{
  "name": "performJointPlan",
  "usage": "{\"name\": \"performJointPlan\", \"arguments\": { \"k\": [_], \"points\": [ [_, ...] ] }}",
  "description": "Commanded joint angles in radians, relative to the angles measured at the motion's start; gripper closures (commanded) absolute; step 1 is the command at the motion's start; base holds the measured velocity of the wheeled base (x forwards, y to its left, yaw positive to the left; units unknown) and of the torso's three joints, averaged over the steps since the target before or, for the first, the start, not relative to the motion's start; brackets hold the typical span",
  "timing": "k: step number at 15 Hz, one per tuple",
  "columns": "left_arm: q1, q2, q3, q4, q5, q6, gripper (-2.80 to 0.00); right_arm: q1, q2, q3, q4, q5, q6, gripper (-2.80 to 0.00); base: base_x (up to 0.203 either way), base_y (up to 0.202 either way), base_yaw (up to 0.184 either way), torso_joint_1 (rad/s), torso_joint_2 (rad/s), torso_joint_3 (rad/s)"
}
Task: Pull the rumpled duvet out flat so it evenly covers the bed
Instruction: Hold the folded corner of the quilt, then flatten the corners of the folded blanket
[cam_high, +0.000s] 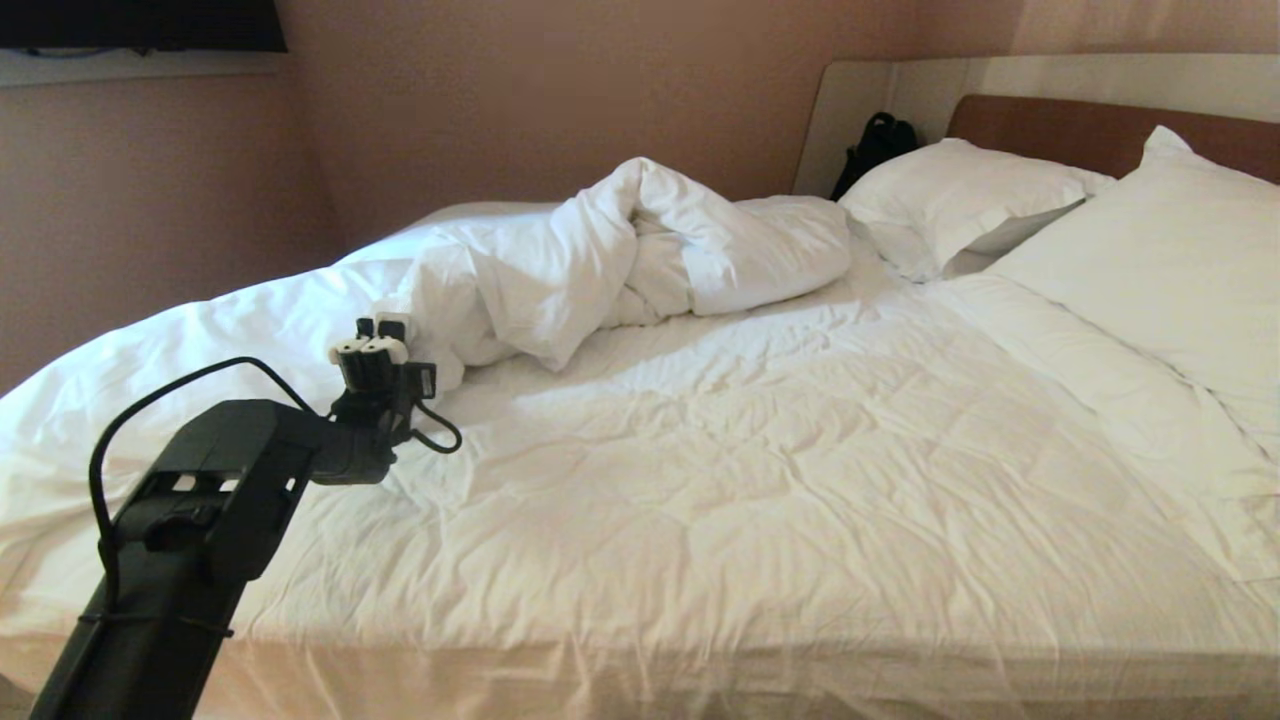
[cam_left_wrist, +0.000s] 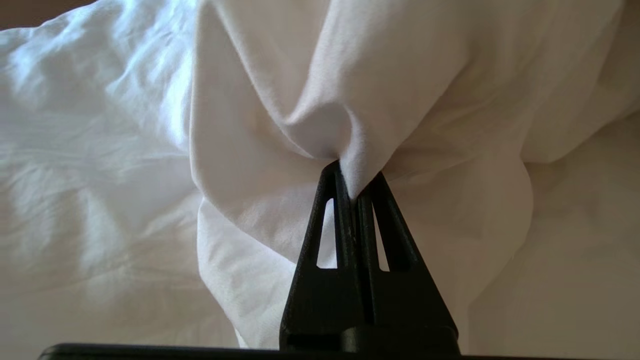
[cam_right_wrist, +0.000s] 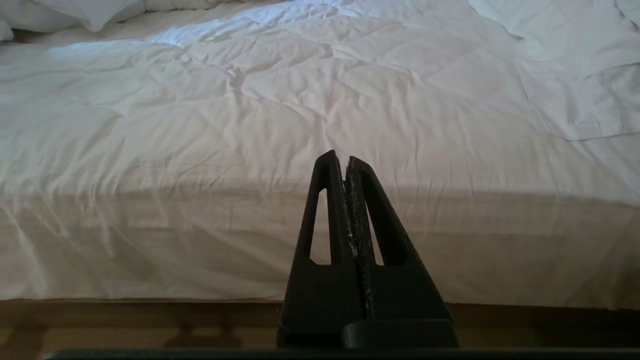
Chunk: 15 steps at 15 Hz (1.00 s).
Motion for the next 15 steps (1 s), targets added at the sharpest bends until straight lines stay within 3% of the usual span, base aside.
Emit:
{"name": "performJointPlan", "arguments": {
  "k": [1, 5, 15],
  "points": [
    [-0.01, -0.047, 0.019, -0.005, 0.009, -0.005, 0.0, 0.0, 0.001, 0.0, 0.0, 0.0, 0.0, 0.0, 0.0, 0.0, 0.0, 0.0, 0.0, 0.0],
    [-0.066, -0.167, 0.134, 0.001, 0.015, -0.045, 0.0, 0.0, 0.001, 0.0, 0.0, 0.0, 0.0, 0.0, 0.0, 0.0, 0.0, 0.0, 0.0, 0.0],
    [-0.347, -0.599, 0.634, 0.004, 0.07, -0.214, 0.0, 0.0, 0.001, 0.0, 0.0, 0.0, 0.0, 0.0, 0.0, 0.0, 0.0, 0.0, 0.0, 0.0]
  ]
}}
